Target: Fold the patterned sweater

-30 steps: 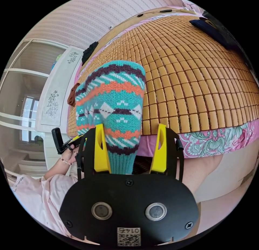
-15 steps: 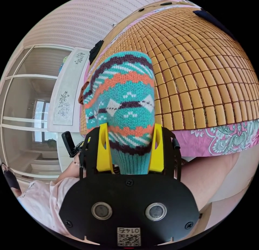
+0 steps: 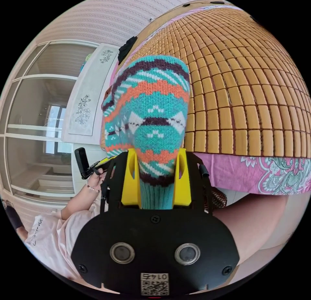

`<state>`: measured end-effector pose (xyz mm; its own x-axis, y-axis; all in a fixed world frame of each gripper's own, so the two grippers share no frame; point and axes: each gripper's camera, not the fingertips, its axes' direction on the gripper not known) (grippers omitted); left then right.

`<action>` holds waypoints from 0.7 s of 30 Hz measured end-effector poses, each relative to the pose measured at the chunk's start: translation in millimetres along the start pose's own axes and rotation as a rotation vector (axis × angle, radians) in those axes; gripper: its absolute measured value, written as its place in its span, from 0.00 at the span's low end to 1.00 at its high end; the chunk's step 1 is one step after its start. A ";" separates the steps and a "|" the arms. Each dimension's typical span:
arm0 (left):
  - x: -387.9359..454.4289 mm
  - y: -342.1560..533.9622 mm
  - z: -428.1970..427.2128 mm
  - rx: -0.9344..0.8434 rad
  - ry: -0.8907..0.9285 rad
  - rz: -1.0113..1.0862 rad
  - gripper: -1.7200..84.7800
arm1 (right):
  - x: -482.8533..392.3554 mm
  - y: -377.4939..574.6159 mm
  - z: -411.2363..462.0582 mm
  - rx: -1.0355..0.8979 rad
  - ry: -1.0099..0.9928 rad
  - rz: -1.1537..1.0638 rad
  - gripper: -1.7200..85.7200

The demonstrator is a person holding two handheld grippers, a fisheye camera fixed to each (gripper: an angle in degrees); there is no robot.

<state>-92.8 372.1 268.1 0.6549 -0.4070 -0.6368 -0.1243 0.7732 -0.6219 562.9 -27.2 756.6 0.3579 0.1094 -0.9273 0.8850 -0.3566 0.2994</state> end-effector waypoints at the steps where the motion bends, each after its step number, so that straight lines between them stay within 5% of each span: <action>1: 4.8 0.4 0.0 0.002 -0.014 0.002 0.17 | -9.6 4.4 -3.3 -0.002 0.004 -0.033 0.19; 13: 89.5 -14.5 -2.2 0.154 0.088 -0.035 0.16 | -164.5 47.9 -92.9 0.151 0.153 -0.684 0.16; 21: 246.5 -107.3 41.8 0.185 0.177 0.188 0.16 | -143.2 60.1 -249.2 0.349 0.248 -0.760 0.16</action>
<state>113.0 209.1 196.9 0.4912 -0.3140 -0.8124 -0.0826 0.9117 -0.4024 639.1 166.9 963.3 -0.2020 0.6179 -0.7598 0.7828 -0.3643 -0.5044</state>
